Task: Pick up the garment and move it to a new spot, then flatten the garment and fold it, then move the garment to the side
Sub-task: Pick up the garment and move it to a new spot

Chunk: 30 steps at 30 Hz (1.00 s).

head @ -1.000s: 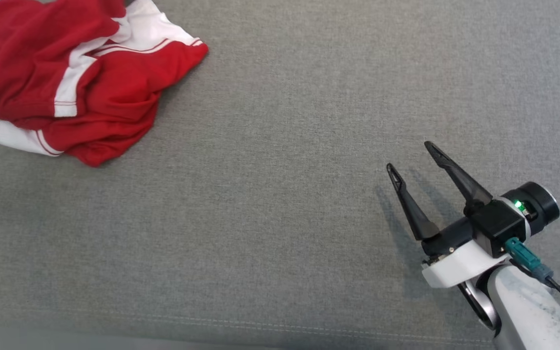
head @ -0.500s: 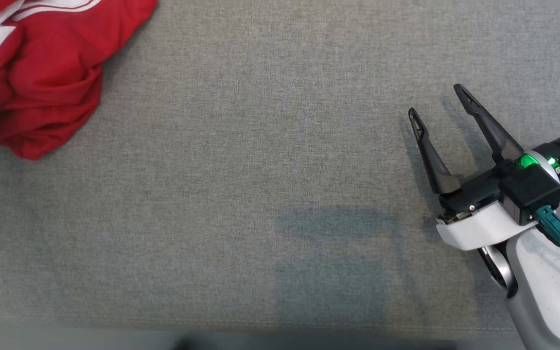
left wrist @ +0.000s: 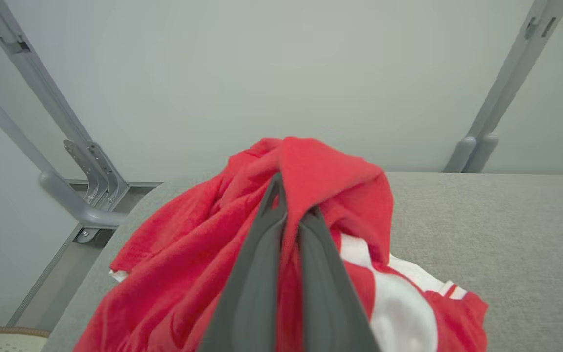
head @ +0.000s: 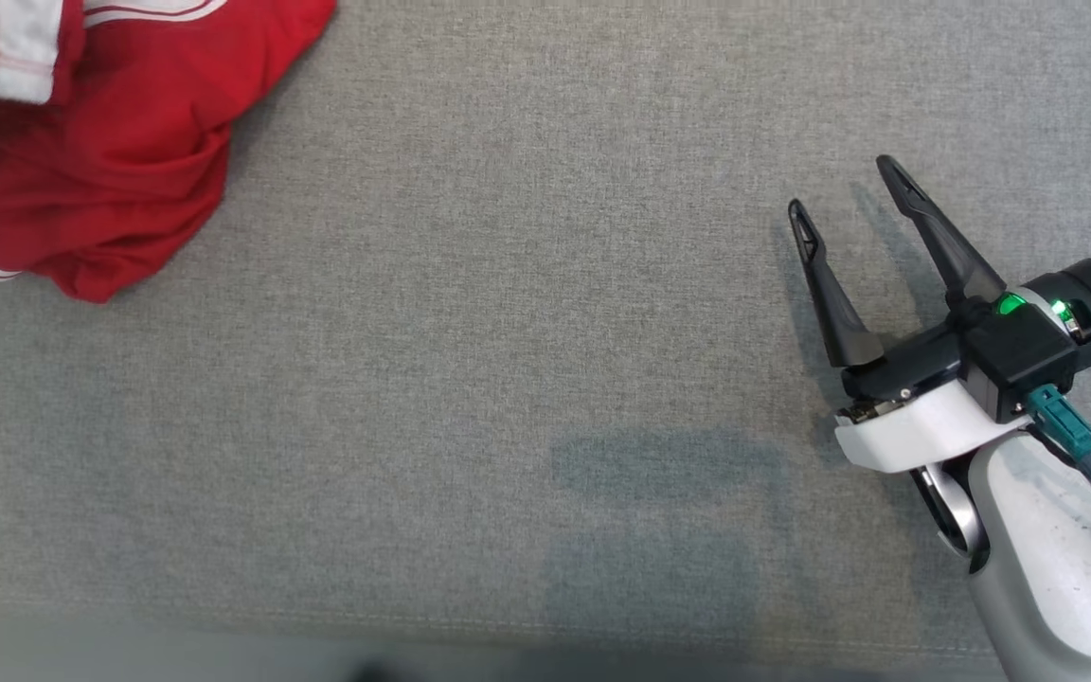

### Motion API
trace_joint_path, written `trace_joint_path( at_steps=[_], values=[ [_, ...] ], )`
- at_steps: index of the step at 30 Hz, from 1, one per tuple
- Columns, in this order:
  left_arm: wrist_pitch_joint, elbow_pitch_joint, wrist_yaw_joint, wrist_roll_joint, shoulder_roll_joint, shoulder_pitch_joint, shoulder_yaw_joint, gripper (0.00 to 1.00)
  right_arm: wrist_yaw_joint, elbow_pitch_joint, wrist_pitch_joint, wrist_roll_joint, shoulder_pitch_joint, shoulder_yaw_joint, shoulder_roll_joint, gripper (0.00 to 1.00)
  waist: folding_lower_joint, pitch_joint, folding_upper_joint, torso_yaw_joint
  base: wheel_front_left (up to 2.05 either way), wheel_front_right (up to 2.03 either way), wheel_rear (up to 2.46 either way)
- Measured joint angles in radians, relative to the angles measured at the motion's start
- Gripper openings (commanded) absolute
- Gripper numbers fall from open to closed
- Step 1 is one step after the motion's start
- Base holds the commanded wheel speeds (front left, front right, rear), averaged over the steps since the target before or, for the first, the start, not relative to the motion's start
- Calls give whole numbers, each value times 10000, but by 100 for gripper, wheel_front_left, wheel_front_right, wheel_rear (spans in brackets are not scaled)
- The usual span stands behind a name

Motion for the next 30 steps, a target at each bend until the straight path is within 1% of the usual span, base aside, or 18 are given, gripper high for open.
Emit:
trace_joint_path(
  at_steps=[2, 4, 9, 13, 16, 17, 21, 23, 26, 27, 29, 30],
  values=[
    [-123, -228, 0, 0, -71, -131, -341, 0, -10, 98, 0, 88, 0, 65, 132, 100, 0, -178, -1, 23, 0, 0, 0],
    [-280, -508, 0, 4, -274, -242, -826, 0, -12, 188, 0, 169, 2, 173, 307, 100, 0, -374, 0, 37, 0, 0, 0],
    [-336, -1277, 0, -23, -940, -316, -2493, 0, -12, 430, 0, 343, 30, 362, 648, 100, 0, -942, 0, 19, 0, 0, 0],
    [-88, -1804, 0, -546, -1526, -176, -3789, 0, -12, 545, 0, 464, 63, 529, 940, 100, 0, -1430, 0, -86, 0, 0, 0],
    [360, -2238, 0, -1141, -1720, 166, -4715, 0, -13, 602, 0, 616, 161, 558, 1064, 100, 0, -1783, 0, -239, 0, 0, 0],
    [360, -2238, 0, -1141, -1720, 166, -4715, 0, -13, 602, 0, 616, 161, 558, 1064, 100, 0, -1783, 0, -239, 0, 0, 0],
    [1172, -2801, -31, -2096, -1837, 838, -5756, 0, -100, 612, 0, 738, 457, 537, 1177, 100, -1, -2167, 0, -578, 0, 0, 0],
    [1668, -3009, -31, -2629, -1831, 1221, -6211, 0, -236, 610, 0, 786, 646, 472, 1183, 100, -1, -2333, 0, -787, 0, 0, 0],
    [2460, -3405, -31, -3572, -1866, 1965, -6857, 0, -351, 614, 0, 859, 1067, 372, 1183, 100, -1, -2574, 0, -1115, 0, 0, 0],
    [2895, -3611, -31, -4115, -1848, 2380, -7022, 0, -362, 631, 0, 871, 1360, 351, 1187, 100, -1, -2719, 0, -1345, 0, 0, 0],
    [3204, -3946, -31, -4456, -1739, 2572, -7037, 0, -431, 629, 0, 888, 1594, 324, 1202, 100, -1, -2853, 0, -1573, 0, 0, 0],
    [3440, -4543, -31, -4598, -1480, 2573, -7181, 0, -435, 627, 0, 890, 1769, 293, 1204, 100, -1, -2979, 0, -1804, 0, 0, 0]
  ],
)
